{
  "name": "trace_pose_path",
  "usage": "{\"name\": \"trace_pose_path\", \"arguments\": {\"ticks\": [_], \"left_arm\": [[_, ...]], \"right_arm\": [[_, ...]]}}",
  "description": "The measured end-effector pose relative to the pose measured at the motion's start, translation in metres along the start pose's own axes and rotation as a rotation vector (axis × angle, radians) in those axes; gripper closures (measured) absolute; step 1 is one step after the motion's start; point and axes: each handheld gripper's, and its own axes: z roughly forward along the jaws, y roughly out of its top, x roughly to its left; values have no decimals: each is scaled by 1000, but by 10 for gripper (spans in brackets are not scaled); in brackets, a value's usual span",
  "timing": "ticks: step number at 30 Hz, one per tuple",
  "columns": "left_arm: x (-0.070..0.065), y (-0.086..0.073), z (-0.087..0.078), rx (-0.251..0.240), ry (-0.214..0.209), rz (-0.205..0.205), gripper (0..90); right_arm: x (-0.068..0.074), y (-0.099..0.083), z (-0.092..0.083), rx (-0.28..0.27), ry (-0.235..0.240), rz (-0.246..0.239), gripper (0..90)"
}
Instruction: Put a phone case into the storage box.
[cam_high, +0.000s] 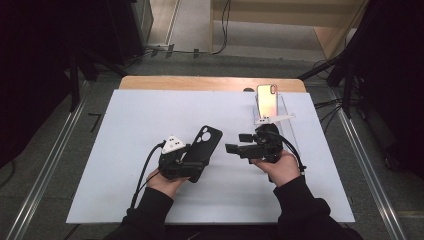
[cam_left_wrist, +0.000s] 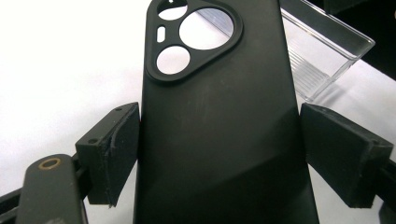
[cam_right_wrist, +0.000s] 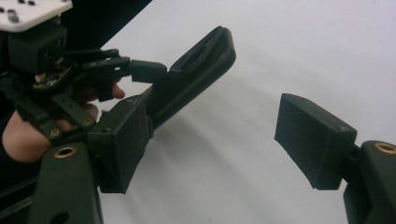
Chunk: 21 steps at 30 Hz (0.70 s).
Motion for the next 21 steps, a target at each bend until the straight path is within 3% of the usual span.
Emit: {"name": "trace_pose_path", "arguments": {"ticks": [5,15,21], "left_arm": [[-3,-4,3,-45,31,16,152],[-13,-10,6,-135,49,38,150],[-19,-14,5,-178,54,60,150]], "right_arm": [[0,4,5,-10,3,14,237],[-2,14,21,-14,-7,43,229],[-3,18,29,-15,24,70,223]]}}
